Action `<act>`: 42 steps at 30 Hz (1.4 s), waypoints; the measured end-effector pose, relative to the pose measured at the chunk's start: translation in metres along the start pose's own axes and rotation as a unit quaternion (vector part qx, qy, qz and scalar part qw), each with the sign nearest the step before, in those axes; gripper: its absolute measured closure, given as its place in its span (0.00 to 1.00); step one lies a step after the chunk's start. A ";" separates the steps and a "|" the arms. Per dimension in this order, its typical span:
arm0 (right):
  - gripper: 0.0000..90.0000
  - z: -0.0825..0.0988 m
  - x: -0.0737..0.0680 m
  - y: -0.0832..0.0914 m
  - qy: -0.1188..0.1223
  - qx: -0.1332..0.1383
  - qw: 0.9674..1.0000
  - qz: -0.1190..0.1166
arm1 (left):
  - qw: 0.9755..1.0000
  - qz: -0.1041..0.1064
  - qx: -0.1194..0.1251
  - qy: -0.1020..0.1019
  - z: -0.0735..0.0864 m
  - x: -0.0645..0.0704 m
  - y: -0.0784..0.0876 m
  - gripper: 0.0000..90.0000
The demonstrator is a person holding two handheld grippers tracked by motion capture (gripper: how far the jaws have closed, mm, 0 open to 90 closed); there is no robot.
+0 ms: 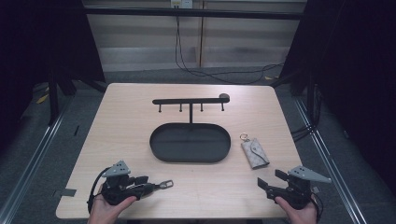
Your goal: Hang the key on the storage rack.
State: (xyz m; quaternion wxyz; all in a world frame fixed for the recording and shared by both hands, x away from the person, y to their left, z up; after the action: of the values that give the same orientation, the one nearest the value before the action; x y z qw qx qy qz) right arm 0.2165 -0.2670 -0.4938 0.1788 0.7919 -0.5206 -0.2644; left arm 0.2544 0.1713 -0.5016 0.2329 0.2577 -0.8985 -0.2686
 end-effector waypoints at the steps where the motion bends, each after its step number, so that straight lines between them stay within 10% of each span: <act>1: 0.20 0.000 0.000 0.000 0.000 -0.001 1.000 -0.001 | 1.000 -0.007 -0.003 0.008 0.000 -0.002 0.001 0.61; 10: 0.21 0.001 0.001 -0.002 -0.013 -0.009 1.000 -0.014 | 0.998 -0.044 -0.029 -0.025 -0.004 -0.004 -0.002 0.66; 25: 0.22 0.001 0.001 -0.003 -0.010 -0.011 1.000 -0.014 | 0.993 -0.026 -0.084 -0.081 -0.028 0.009 -0.008 0.73; 42: 0.23 0.002 0.000 -0.003 -0.007 -0.014 1.000 -0.016 | 0.964 0.025 -0.233 -0.129 -0.034 0.011 -0.048 0.68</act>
State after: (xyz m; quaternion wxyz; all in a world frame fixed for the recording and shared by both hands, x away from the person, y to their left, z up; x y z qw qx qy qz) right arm 0.2178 -0.2652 -0.4969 0.1824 0.7959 -0.5049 -0.2799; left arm 0.2813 0.1181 -0.5024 0.1747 0.1373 -0.8397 -0.4954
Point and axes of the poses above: each handheld gripper's, and its own axes: y roughly backward along the jaws, z roughly out of its underside, x roughly to its right, the point moved 6 cm from there along -y, roughly forward along the jaws, and after that the axes turned 2 degrees about -y, right-handed, at the moved point
